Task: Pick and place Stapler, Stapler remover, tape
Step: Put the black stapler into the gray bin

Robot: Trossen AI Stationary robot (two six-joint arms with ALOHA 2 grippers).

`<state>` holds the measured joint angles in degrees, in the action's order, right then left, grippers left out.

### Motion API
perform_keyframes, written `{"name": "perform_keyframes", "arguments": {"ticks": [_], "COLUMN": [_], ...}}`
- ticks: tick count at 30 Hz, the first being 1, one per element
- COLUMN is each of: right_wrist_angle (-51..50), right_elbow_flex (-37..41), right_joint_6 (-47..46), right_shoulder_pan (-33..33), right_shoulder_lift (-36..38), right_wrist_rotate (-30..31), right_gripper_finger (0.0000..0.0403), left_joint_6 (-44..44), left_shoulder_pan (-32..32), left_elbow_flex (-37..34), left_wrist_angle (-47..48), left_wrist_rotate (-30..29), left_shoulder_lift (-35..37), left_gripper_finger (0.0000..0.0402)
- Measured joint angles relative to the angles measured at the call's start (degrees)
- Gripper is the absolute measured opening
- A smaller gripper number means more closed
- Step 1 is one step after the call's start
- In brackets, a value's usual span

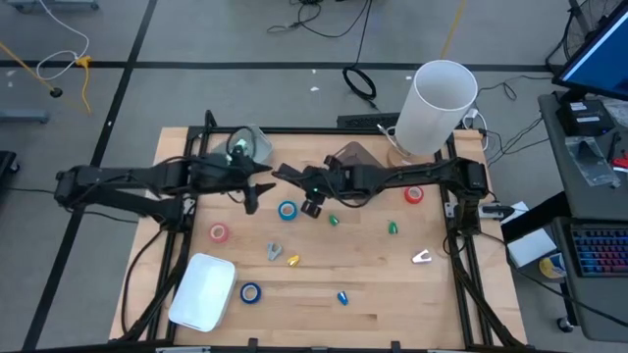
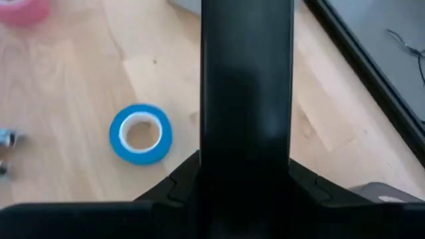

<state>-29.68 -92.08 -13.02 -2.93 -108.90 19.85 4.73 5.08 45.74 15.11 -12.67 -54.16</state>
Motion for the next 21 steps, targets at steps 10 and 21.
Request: {"name": "perform_keyframes", "arguments": {"ticks": [10, 21], "right_wrist_angle": [-1.2, -2.0], "right_elbow_flex": [0.0, 0.0], "right_joint_6": [6.8, 8.2], "right_shoulder_pan": [1.2, 3.0], "right_shoulder_lift": [0.0, 0.0], "right_wrist_rotate": [-0.1, -0.1], "right_gripper_finger": [0.0123, 0.0123], "left_joint_6": [-6.1, -9.2], "left_shoulder_pan": [0.0, 0.0], "left_elbow_flex": [10.0, 18.9], "left_wrist_angle": [9.9, 18.2], "left_wrist_rotate": [-0.9, 1.9], "left_shoulder_lift": [-11.8, -22.2], "left_gripper_finger": [0.0234, 0.0234]}}
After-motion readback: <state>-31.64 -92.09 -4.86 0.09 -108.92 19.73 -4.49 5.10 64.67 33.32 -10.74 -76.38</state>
